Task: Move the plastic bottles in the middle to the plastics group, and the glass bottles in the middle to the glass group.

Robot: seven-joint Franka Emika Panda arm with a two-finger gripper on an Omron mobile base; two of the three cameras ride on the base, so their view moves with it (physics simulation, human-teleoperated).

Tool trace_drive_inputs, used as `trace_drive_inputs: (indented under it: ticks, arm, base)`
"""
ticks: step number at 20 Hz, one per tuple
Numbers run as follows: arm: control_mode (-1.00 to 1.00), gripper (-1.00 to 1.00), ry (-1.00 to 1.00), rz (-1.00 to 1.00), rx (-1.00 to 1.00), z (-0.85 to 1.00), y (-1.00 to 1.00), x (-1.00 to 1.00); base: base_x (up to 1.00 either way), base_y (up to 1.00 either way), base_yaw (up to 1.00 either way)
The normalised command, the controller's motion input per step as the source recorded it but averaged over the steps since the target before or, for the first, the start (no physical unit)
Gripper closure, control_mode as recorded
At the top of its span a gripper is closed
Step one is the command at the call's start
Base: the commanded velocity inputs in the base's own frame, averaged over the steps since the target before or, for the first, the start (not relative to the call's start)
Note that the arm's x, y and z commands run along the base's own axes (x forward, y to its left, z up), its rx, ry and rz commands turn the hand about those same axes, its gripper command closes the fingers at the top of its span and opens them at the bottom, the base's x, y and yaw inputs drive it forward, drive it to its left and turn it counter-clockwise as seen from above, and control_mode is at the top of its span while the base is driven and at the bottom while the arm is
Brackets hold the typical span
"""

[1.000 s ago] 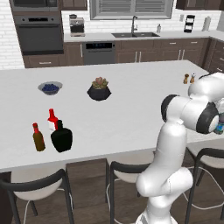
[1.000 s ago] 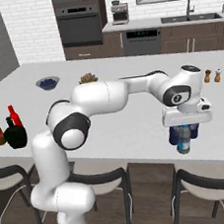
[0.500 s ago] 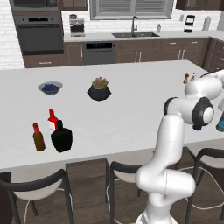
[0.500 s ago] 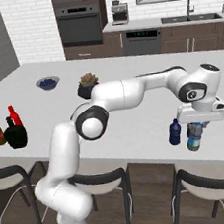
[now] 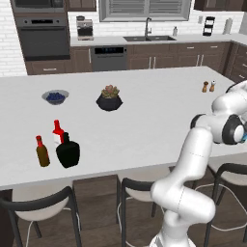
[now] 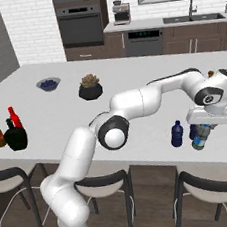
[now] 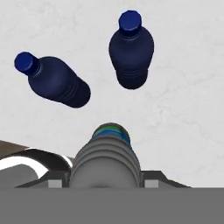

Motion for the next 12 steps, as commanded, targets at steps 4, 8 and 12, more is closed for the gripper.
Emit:
trace_drive_inputs:
  ticks: [4, 8, 12]
  arm:
    - [-1.00, 1.00, -0.02, -0.06, -0.05, -0.33, 0.07, 0.40]
    - [-1.00, 1.00, 0.00, -0.07, -0.14, -0.35, 0.02, 0.41]
    - [-1.00, 1.00, 0.00, -0.05, -0.17, -0.37, 0.00, 0.24]
  base:
    - [0.00, 0.00, 0.00]
    - [0.00, 0.00, 0.00]
    - [0.00, 0.00, 0.00]
